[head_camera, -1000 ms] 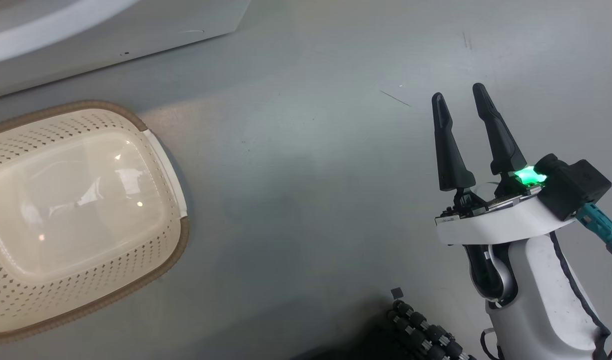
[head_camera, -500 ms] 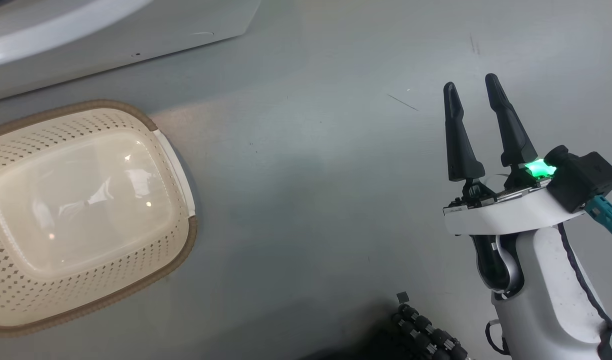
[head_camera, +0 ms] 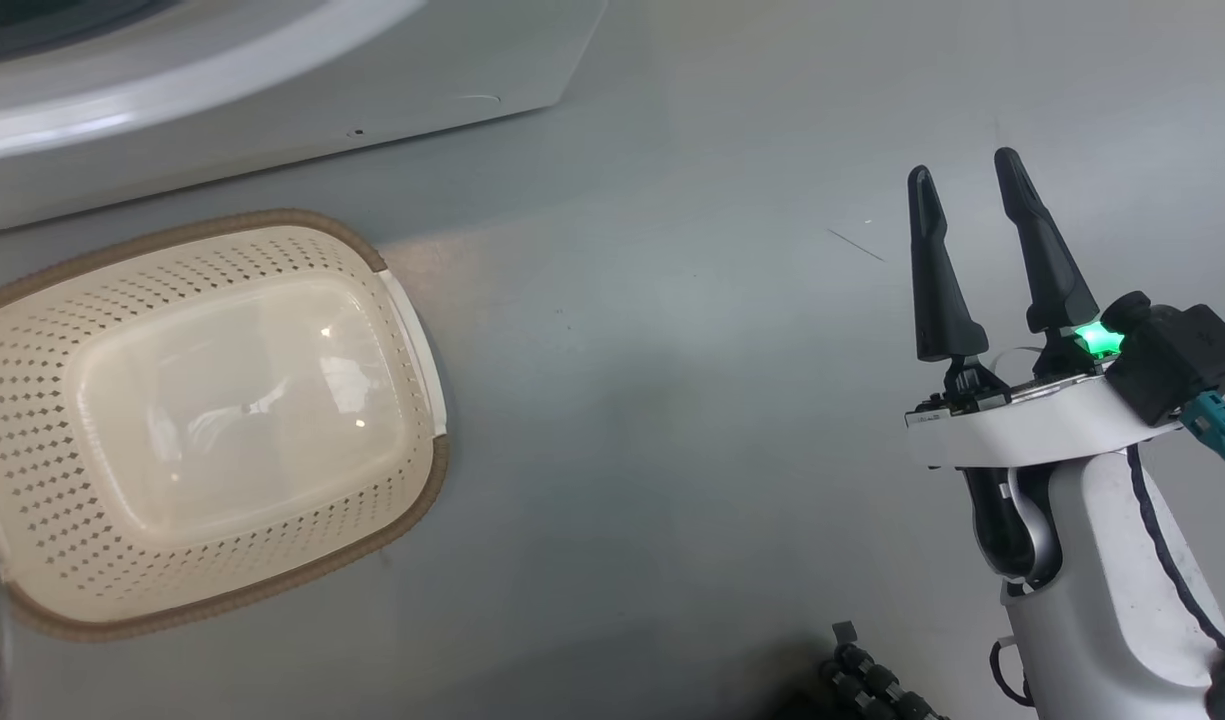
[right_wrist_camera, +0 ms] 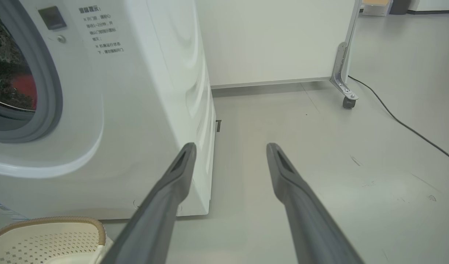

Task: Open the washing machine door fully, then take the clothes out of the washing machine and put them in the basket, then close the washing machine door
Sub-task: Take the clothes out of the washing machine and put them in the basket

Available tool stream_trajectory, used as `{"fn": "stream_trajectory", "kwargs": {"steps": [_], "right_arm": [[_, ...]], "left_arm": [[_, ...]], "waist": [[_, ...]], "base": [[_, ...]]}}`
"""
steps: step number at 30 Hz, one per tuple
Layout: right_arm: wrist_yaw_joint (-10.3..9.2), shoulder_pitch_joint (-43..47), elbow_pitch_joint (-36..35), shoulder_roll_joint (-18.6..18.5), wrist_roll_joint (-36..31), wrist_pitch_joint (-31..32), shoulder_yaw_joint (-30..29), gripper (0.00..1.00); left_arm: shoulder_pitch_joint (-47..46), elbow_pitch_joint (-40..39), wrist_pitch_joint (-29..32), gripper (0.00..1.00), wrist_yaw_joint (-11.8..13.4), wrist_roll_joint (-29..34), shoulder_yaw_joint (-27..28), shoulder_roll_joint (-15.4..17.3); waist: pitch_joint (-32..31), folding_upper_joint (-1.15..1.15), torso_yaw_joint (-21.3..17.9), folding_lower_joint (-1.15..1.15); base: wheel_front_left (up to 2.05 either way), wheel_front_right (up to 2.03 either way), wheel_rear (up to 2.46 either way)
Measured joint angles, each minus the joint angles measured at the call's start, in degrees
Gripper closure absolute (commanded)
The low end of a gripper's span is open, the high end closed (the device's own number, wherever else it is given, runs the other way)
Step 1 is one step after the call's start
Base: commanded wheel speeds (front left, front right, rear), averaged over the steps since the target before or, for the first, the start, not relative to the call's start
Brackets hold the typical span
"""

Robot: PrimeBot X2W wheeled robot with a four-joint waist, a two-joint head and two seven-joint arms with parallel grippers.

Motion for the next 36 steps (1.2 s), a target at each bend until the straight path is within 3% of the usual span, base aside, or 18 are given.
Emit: {"fn": "stream_trajectory", "kwargs": {"steps": [24, 32, 36], "right_arm": [[0.32, 7.11, 1.64, -0.08, -4.95, 0.0, -2.76, 0.0], [0.49, 10.53, 1.8, -0.07, -5.54, 0.0, -2.82, 0.0], [0.49, 12.13, 1.85, -0.07, -5.77, 0.0, -2.85, 0.0]], "left_arm": [[19.48, -9.55, -26.99, 1.0, -1.41, 1.57, -1.49, -5.3], [26.39, -14.78, -33.62, 1.0, 0.36, 4.02, -1.52, -6.56], [28.78, -17.41, -33.57, 1.0, 0.89, 4.47, -2.0, -7.05]], "waist": [[-12.57, 0.0, 8.02, 0.0], [-18.25, 0.0, 10.79, 0.0], [-20.46, 0.0, 12.06, -0.01]], "base": [[0.0, 0.0, 0.0], [0.0, 0.0, 0.0], [0.0, 0.0, 0.0]]}}
